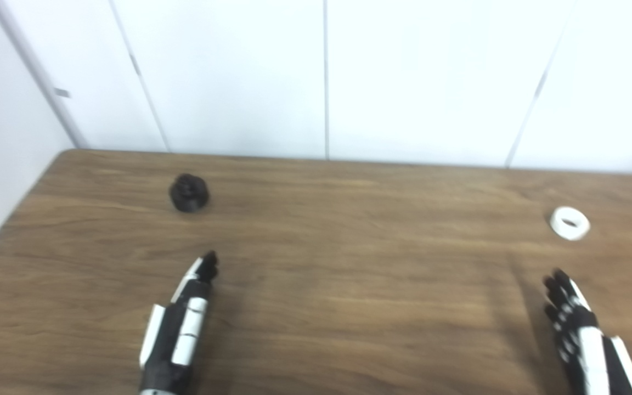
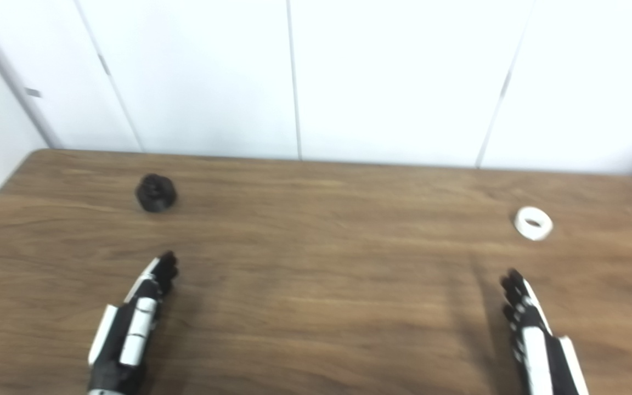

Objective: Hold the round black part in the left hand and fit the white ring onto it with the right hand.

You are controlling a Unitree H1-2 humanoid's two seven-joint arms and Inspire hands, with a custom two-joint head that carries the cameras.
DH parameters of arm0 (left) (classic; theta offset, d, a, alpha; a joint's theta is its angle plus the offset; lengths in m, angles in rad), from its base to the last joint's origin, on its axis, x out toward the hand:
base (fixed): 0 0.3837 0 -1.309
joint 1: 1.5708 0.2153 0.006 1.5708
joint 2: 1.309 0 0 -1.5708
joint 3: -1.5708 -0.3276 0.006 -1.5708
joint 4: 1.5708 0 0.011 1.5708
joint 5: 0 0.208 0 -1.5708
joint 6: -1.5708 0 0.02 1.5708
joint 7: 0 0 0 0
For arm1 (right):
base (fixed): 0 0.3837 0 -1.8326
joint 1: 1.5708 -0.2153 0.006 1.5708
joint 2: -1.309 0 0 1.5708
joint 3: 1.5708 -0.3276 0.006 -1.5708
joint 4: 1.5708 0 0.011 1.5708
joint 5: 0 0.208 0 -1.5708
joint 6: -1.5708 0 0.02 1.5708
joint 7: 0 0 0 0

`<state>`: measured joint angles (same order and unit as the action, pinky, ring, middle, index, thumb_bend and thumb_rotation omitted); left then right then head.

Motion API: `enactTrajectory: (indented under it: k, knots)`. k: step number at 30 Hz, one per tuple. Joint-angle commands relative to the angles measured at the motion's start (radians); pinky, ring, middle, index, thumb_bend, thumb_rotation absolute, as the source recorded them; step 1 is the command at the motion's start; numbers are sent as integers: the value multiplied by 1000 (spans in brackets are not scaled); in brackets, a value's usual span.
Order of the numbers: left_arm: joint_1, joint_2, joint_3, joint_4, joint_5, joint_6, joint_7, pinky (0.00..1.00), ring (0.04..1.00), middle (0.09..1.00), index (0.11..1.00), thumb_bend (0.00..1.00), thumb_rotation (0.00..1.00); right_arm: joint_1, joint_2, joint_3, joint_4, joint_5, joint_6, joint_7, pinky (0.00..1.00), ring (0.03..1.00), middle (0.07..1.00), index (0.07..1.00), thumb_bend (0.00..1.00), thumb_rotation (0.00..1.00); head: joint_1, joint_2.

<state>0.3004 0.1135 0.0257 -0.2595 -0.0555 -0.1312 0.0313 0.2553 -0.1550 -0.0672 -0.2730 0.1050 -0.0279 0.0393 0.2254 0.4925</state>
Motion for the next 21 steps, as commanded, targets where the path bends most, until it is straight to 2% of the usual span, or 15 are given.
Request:
enactTrajectory:
  k: [1,5,11,18,21]
  knots:
    - [24,-53,-10,-8,16,-28,10,987,959,959,939,468,871,-3,1,-6,3,9,-12,9,1000,999,966,966,493,1000,15,-10]
    - [19,-60,-16,12,30,-44,22,977,949,950,929,459,865,-9,-1,-8,25,23,-28,18,1000,1000,982,980,486,1000,39,-28]
    - [6,-67,-20,47,62,-77,43,948,929,933,917,511,829,-17,-1,-10,53,37,-56,30,1000,1000,1000,1000,476,1000,57,-47]
    - [1,-64,-31,55,92,-62,60,945,929,925,915,588,789,-25,-2,-16,80,43,-74,44,1000,1000,1000,1000,506,1000,70,-59]
    - [-1,-61,-36,49,90,-45,54,963,940,932,923,588,772,-28,-10,-17,86,49,-76,56,1000,1000,1000,1000,516,1000,73,-55]
